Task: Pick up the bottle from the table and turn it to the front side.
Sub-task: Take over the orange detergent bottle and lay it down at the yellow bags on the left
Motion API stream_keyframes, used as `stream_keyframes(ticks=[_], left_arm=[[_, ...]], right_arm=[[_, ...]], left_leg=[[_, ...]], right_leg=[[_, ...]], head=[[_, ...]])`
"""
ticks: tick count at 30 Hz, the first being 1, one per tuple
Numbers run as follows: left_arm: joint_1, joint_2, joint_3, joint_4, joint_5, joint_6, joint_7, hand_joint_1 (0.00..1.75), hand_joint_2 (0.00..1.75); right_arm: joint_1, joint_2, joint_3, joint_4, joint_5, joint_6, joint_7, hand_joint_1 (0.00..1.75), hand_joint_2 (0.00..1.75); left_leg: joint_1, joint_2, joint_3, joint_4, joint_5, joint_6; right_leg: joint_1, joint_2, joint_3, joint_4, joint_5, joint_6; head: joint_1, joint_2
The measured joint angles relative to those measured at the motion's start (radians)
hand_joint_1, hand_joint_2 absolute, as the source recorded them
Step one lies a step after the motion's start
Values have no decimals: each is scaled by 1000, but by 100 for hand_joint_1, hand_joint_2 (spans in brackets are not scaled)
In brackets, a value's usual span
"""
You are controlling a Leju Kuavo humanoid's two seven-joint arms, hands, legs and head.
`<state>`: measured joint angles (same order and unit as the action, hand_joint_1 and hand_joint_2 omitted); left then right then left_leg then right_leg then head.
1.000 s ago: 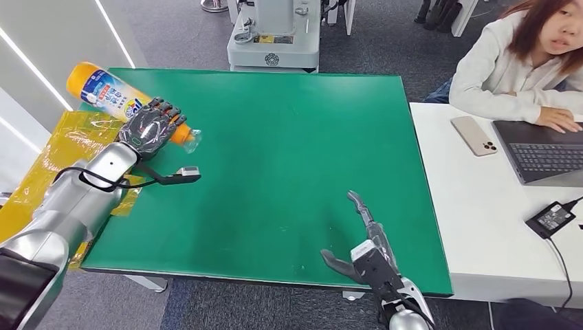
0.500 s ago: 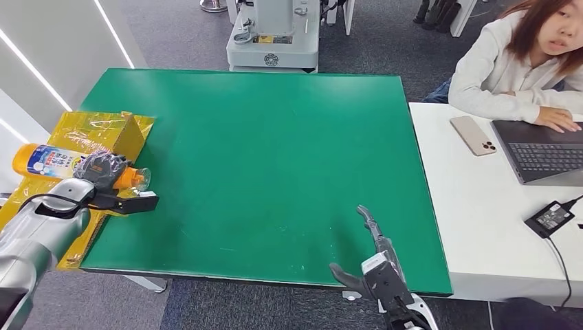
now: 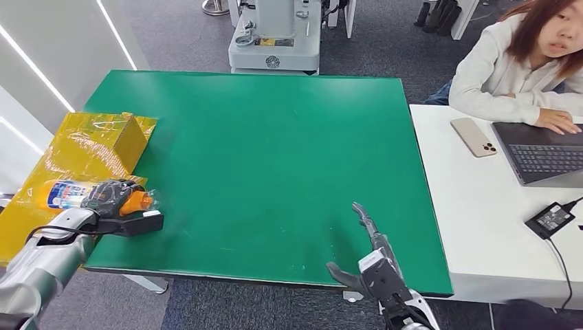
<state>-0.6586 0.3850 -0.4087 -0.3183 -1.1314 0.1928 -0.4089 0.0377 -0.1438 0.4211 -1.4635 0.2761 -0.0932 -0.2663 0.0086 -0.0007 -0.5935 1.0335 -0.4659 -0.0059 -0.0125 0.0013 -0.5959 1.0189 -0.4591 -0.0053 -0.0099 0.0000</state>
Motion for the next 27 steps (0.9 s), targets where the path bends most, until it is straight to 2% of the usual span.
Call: stream_keyframes(ticks=[3,4,11,19,22,27], left_arm=[[10,-37,2,-4,7,15,-26,17,175],[15,-51,3,-7,12,20,-36,0,175],[31,-142,3,-32,45,77,-65,0,175],[43,-180,28,-43,118,124,-84,0,175],[53,-204,67,-47,256,134,-138,0,175],[74,-270,193,-113,622,158,-251,0,175]], right_arm=[[-15,0,5,0,11,8,9,0,175],[-20,0,7,0,13,8,11,0,175],[-32,0,14,0,15,10,15,0,175],[-29,0,18,-2,16,9,15,0,175],[-23,0,18,-3,24,6,15,0,175],[-25,0,23,11,3,-11,-3,0,175]], left_leg=[[-1,-6,6,-1,-1,1],[-2,-8,8,-1,-1,1],[-2,-15,11,-1,1,3],[-2,-15,10,0,2,3],[-1,-14,8,0,2,2],[-1,-10,5,0,1,2]], right_leg=[[-1,-7,8,0,-3,1],[-1,-9,10,0,-5,1],[-2,-15,16,0,-4,2],[-1,-15,14,0,-4,0],[-1,-14,11,0,-4,0],[-1,-10,8,0,-2,0]], head=[[0,0],[0,0],[0,0],[0,0],[0,0],[0,0]])
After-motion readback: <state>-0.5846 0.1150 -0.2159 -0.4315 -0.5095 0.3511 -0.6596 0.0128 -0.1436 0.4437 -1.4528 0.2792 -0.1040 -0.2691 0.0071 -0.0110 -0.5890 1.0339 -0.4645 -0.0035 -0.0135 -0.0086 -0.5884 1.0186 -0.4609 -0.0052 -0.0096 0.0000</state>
